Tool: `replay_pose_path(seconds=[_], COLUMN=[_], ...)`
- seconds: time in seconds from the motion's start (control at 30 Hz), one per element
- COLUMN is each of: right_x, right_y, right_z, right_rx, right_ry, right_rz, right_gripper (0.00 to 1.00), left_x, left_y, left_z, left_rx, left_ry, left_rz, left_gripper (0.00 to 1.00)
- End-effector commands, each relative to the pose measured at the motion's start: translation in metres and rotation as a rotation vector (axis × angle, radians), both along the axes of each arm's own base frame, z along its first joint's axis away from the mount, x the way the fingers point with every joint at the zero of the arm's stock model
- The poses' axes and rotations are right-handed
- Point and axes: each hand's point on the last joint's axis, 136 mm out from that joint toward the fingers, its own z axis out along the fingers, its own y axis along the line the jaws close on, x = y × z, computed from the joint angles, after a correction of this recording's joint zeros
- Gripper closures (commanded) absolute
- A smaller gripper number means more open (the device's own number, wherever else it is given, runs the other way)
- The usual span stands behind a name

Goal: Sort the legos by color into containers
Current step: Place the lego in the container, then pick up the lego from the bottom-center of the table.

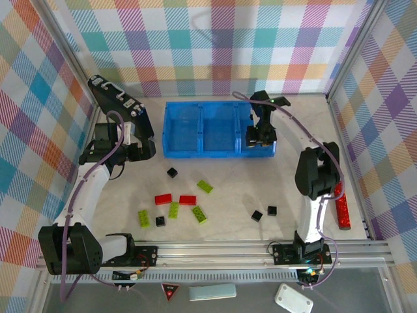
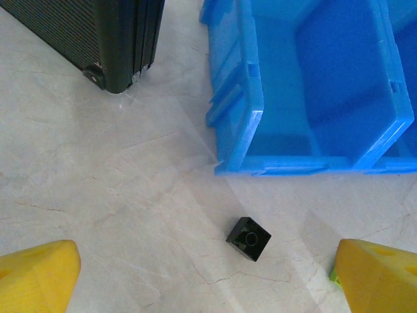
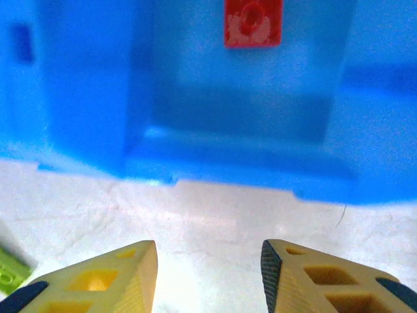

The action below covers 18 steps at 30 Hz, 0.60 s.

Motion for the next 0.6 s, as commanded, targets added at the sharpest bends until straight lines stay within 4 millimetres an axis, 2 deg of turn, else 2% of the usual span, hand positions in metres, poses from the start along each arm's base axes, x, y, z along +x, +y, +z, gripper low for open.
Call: replay_pose_path(seconds=[0.0, 0.23, 0.57], right_x=[-0.023, -0.071, -0.135], right_y=[0.005, 0.024, 0.074], right_z=[0.016, 0.018, 0.004], right_rx=[0.001, -0.009, 0.001], right_ry=[-0.027, 0.002, 0.075], right_rz=[0.006, 0.064, 0.164], right_gripper=[0.52, 0.53, 0.53], left_x=[-0.002, 0.0, 0.0], left_y=[0.0, 0.0, 0.002], left_z=[-0.002, -0.004, -0.008], left_rx=[-0.012, -0.01, -0.001], left_ry=[0.02, 0.029, 0.042], left_rz=[-0.006, -0.007, -0.002], left_gripper=[0.0, 0.0, 0.0])
